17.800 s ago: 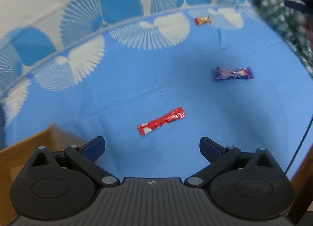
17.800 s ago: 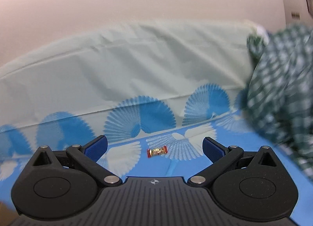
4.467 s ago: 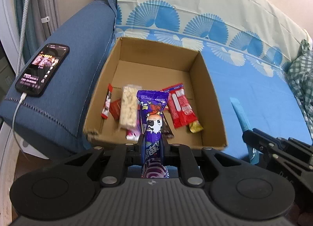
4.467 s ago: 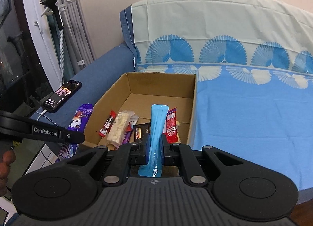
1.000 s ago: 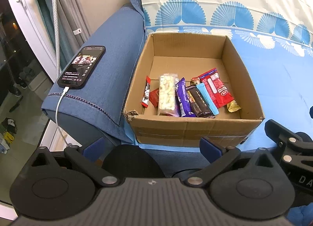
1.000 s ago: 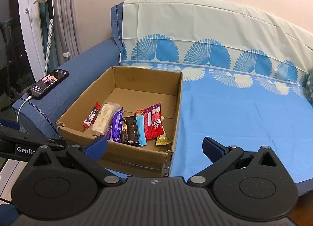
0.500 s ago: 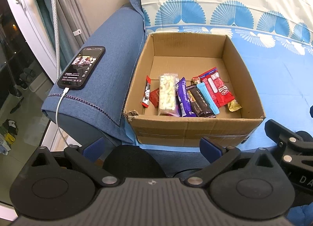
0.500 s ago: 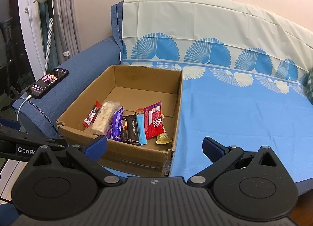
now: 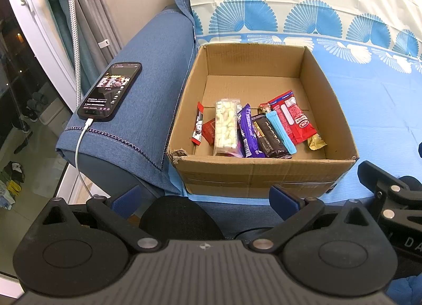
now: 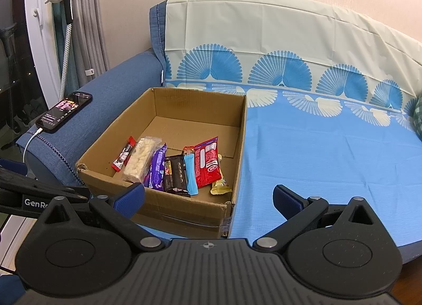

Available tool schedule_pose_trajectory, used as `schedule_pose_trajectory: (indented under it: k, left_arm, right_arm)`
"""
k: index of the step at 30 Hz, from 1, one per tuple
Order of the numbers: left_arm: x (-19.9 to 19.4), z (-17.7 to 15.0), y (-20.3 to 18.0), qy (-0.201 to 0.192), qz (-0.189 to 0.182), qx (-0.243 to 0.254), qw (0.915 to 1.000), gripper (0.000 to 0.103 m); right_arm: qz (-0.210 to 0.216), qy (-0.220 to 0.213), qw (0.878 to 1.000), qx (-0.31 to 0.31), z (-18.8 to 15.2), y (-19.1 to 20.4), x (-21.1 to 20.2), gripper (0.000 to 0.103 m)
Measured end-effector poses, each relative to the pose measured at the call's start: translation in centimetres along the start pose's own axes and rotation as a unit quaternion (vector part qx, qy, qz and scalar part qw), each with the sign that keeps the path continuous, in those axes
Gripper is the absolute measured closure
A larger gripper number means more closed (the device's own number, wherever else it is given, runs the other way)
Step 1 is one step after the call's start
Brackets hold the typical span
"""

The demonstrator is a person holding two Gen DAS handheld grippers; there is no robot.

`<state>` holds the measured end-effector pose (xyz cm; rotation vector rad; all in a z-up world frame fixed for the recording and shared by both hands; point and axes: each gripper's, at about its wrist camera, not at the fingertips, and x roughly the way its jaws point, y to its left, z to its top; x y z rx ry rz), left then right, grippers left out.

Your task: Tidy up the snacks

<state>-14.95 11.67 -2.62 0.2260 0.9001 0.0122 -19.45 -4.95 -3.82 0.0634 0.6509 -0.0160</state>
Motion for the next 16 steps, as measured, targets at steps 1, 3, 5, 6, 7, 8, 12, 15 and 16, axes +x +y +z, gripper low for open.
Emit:
schedule_pose_trajectory:
  k: [1,3,5,6,7,8,12,15,16]
  left_arm:
    - [0.02,0.00,0.00,0.000,0.000,0.001,1.0000,0.000]
    - [0.05,-0.02,-0.01,0.001,0.000,0.001,1.0000,0.000]
    - [0.15,-0.03,0.00,0.002,0.001,0.002,1.0000,0.000]
    - [0.20,-0.02,0.03,0.002,0.001,0.002,1.0000,0.000]
    - [0.21,-0.02,0.03,0.002,0.001,0.002,1.0000,0.000]
    - [0.27,-0.03,0.07,0.003,0.001,0.001,1.0000,0.000]
    - [0.51,0.00,0.20,0.008,0.004,-0.003,1.0000,0.000]
    - [0.68,-0.03,0.30,0.012,0.003,-0.006,0.9999,0.000]
    - [0.71,-0.03,0.27,0.013,0.003,-0.005,0.9999,0.000]
  right_arm:
    - [0.000,0.000,1.000,0.000,0.00,0.00,-0.01,0.001]
    - [0.000,0.000,1.000,0.000,0.05,0.01,-0.03,0.001]
    - [0.000,0.000,1.000,-0.001,-0.05,0.02,0.07,0.001]
    - [0.001,0.001,1.000,-0.002,-0.09,0.01,0.11,0.001]
    - [0.001,0.001,1.000,-0.002,-0.13,0.02,0.14,0.001]
    - [0.001,0.001,1.000,-0.002,-0.17,0.02,0.17,0.001]
    - [0.003,0.004,1.000,-0.004,-0.15,0.03,0.26,0.001]
    - [0.006,0.005,1.000,-0.005,-0.10,0.02,0.31,0.001]
    - [0.007,0.006,1.000,-0.005,-0.02,-0.08,0.34,0.001]
